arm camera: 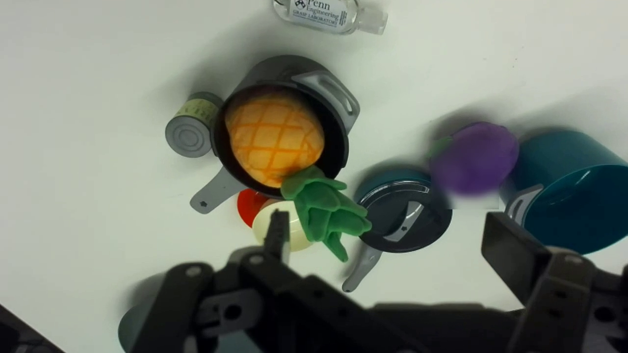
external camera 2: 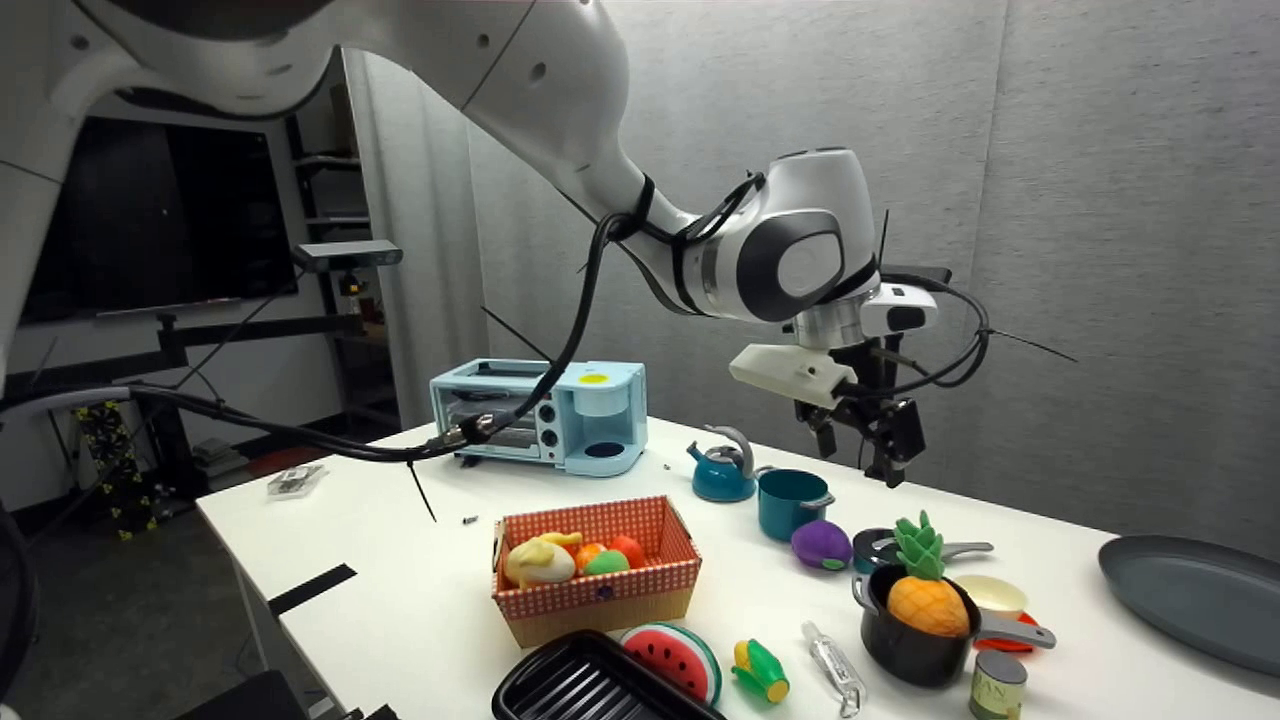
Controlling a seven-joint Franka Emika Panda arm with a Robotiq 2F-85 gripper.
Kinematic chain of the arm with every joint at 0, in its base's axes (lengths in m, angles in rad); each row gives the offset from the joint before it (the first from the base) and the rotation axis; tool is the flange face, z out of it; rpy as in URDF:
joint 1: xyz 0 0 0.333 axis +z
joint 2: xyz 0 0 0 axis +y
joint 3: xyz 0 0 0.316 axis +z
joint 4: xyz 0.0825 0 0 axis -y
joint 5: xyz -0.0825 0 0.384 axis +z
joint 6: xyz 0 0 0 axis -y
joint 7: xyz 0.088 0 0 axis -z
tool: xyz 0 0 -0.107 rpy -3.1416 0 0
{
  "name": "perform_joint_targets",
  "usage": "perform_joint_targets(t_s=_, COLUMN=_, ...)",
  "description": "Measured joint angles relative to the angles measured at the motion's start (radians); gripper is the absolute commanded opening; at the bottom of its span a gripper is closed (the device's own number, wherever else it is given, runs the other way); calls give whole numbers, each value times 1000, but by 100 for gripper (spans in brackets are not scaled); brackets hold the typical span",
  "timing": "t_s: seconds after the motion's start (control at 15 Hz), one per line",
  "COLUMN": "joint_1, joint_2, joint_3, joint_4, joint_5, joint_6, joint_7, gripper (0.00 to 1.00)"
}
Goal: Take the pineapple plushie from the black pot and put it in the blue pot
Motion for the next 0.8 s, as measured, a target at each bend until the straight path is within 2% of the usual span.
perform_joint_targets(t_s=0.8, joint_1=-44, joint_2=219, joint_3=0, joint_4=234, joint_5=32, joint_6=0, joint_7=32, gripper=100)
